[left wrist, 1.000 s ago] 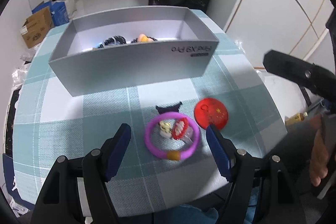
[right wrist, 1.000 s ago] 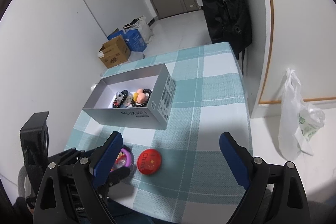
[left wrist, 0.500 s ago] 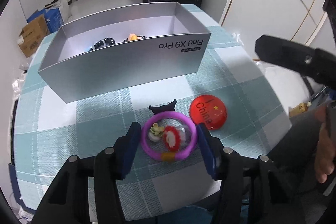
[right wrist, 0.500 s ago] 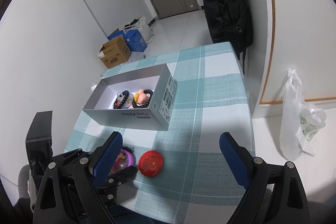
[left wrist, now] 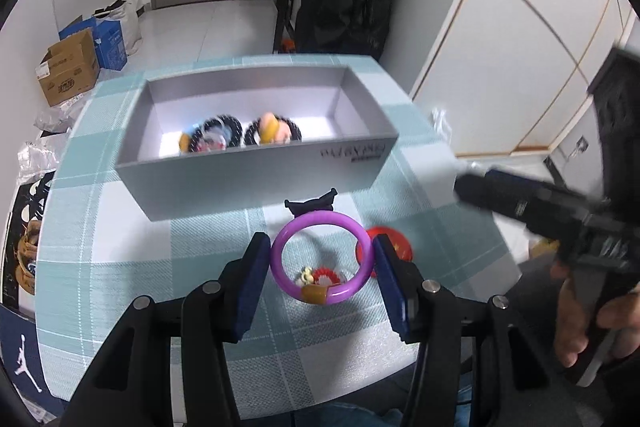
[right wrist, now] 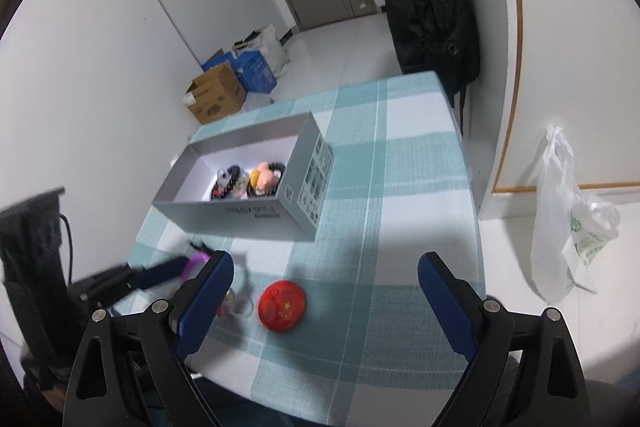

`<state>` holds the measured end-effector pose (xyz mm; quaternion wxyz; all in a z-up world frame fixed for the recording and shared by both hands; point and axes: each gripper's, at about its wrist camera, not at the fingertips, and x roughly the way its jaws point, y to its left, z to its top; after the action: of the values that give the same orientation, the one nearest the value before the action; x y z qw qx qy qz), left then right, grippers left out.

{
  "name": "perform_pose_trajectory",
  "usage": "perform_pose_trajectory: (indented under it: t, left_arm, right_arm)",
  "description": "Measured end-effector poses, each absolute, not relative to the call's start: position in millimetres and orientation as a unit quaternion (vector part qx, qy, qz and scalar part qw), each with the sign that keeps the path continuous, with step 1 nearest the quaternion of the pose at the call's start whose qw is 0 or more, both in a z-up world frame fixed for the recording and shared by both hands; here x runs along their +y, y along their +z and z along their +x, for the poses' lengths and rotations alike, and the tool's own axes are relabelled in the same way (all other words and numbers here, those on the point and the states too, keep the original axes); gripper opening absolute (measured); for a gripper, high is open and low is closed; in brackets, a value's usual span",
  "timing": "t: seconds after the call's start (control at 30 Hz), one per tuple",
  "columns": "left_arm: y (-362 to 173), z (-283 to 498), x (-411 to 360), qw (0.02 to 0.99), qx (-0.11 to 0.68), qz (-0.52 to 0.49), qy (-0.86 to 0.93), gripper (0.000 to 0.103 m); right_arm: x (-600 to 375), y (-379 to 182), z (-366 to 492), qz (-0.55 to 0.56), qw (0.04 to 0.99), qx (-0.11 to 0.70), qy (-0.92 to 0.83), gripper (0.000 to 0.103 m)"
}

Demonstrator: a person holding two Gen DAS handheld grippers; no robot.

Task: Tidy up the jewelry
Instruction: 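Lift the purple ring toward the box while the right tool grasps the clear red-capped trinket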

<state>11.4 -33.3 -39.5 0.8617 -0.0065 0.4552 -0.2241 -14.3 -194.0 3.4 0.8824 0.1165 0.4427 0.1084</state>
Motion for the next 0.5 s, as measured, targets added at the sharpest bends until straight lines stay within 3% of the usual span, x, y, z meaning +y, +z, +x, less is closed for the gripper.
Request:
perform_pose_trajectory:
  t: [0.23,0.43,0.5]
  left_arm:
    - [-21.6,15.5,-21.2,0.876,0.425,-0.037,-0.226,0.047]
    - [-8.3,14.6,-4.2,0.887,0.399,-0.062,-0.223,0.047]
    - [-5.3,15.3,-0.6,0.890,0.393,-0.064,-0.222,0.047]
  right_arm:
    - [-180.4,-3.0,-22.1,0.090,0.877,0.452,0.138,0.093]
    - [-161.7,-18.2,-20.5,0.059,0.857,0.482,0.172,0.075]
    - [-155.3,-21.9,-21.3,0.038,0.855,0.486,0.174,0.073]
